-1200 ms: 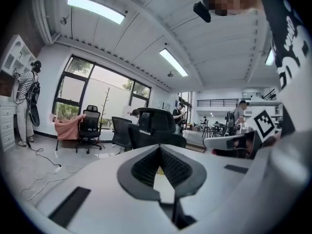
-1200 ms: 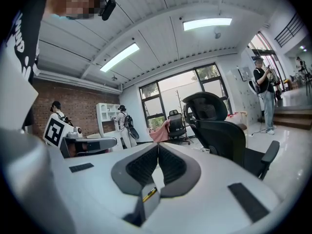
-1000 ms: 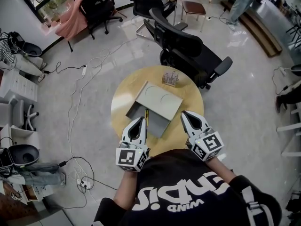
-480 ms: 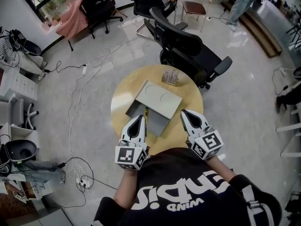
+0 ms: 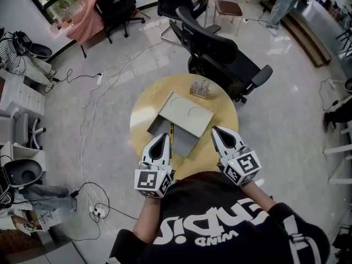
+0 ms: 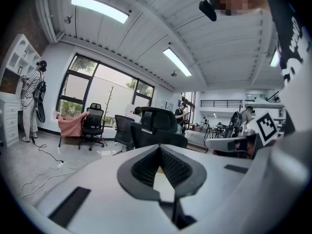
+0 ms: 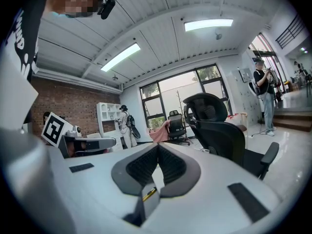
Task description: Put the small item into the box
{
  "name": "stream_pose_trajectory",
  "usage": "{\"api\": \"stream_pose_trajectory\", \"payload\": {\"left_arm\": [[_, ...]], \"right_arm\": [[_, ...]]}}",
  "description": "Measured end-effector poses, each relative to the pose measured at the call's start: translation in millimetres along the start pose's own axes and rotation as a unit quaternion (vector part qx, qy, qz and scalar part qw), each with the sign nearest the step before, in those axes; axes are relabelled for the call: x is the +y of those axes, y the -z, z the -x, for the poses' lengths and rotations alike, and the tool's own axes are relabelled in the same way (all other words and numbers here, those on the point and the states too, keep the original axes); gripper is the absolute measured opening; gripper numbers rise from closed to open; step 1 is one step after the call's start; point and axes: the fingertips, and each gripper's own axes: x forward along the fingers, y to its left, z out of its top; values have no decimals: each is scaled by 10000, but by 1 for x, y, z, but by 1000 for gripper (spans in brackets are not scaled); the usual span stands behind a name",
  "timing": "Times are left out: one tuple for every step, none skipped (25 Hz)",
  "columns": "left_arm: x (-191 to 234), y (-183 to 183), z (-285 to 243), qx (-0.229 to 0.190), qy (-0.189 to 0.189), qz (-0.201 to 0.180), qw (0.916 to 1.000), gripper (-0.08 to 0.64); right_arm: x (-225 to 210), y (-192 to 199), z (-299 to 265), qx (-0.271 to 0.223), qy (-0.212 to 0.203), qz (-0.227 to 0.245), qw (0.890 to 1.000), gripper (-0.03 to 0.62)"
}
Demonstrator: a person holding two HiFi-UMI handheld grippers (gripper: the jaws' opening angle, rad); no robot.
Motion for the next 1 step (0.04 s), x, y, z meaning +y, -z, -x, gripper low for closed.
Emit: {"api": "stream_pose_trajectory", "payload": {"left_arm": [[0, 0, -1, 1, -3, 4, 10000, 9]], "right_arm": [[-1, 0, 0, 1, 0, -2, 10000, 3]]}}
